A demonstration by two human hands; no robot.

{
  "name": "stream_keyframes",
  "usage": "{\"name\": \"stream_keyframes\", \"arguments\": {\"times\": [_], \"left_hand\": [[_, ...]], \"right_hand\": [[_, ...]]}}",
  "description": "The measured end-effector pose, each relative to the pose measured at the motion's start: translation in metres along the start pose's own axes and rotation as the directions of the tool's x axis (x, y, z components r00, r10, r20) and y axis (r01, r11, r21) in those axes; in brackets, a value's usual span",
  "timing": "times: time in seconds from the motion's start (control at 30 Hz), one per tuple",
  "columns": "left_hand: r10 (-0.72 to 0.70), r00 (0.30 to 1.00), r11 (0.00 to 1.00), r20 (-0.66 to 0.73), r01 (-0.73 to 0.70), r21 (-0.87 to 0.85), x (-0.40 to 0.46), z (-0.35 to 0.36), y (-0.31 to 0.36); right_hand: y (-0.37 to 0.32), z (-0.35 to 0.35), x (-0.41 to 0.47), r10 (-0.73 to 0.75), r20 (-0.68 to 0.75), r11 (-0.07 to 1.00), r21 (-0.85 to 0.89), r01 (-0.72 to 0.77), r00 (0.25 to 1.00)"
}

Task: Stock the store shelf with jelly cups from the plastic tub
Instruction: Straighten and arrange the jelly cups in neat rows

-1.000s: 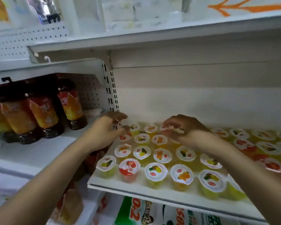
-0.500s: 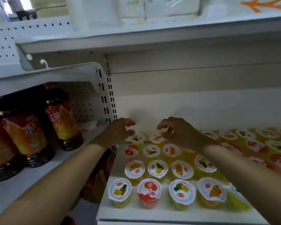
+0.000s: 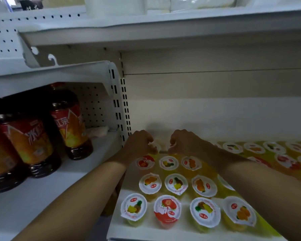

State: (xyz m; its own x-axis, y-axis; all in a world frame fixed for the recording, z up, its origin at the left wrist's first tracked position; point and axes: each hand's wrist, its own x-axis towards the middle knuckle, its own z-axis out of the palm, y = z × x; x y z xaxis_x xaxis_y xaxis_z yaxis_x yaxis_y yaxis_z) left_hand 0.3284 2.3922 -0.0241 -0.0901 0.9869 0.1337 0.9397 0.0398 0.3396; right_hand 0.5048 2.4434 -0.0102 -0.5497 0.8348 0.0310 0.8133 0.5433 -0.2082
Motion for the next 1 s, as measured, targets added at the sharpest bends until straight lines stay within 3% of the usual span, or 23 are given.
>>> {"name": "stream_keyframes", "arguments": {"times": [0.2,0.6,0.77,1.0], "left_hand": [[-0.03,0.999,0.998,-0.029,0.032,0.055,0.003,0.001,-0.004],[-0.057,0.998,0.998,-0.02,0.056,-0.016,0.002,0.003,-0.005],[-0.075,0.992,0.994,-0.103,0.066,-0.088,-0.008,-0.001,-0.005],[-0.083,0.985,0.986,-0.153,0.059,-0.154,-0.041,-0.012,0.001]], "right_hand": [[-0.009,0.003,0.007,-0.005,-0.022,1.0,0.018,0.006,1.0],[-0.005,0.019,0.013,-0.033,-0.016,0.995,0.091,0.034,0.999],[0.001,0.009,0.003,-0.061,-0.029,0.989,0.132,0.064,0.998],[0.023,0.009,-0.011,-0.085,0.105,0.993,-0.078,0.093,0.991]]}}
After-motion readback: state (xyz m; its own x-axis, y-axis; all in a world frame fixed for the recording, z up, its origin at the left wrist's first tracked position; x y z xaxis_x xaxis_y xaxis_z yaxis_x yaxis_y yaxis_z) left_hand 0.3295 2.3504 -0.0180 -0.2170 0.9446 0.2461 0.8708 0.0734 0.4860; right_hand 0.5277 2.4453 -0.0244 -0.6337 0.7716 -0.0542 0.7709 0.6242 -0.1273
